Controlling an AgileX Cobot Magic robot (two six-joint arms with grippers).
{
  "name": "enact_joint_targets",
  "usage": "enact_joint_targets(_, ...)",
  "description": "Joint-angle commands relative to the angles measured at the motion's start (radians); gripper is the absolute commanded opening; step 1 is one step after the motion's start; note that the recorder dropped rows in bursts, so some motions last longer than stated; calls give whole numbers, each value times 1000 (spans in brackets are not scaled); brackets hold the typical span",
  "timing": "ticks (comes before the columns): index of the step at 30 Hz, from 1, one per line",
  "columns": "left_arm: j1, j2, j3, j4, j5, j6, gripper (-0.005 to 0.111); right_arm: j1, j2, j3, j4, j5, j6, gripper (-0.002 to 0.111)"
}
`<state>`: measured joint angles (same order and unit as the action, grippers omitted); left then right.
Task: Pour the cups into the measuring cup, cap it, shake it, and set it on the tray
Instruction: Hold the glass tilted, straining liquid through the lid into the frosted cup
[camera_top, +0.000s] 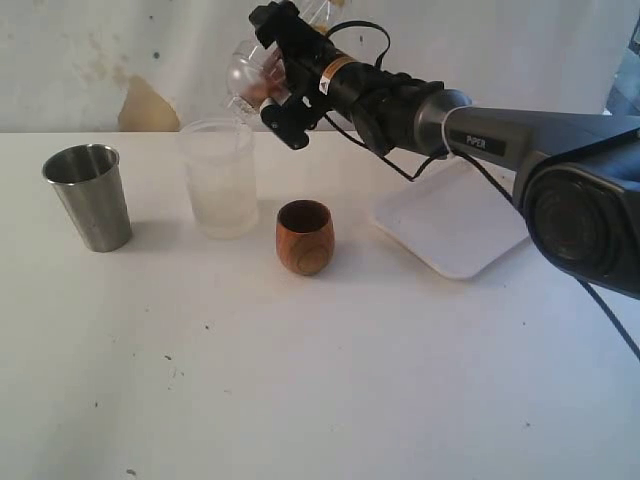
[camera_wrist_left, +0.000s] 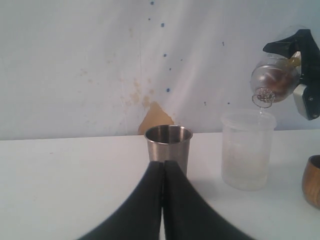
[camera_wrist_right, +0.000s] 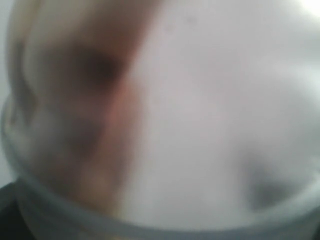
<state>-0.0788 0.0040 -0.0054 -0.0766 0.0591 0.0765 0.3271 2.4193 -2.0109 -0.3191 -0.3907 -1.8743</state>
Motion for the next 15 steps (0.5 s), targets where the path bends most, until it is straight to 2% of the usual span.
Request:
enact_joint_targets(1, -4, -4, 5, -9, -5, -1, 0, -8, -20, -12, 8, -28, -14, 0)
enact_joint_targets(15, -4, -4, 5, -9, -5, -1, 0, -9, -5, -13, 6, -12, -14, 0)
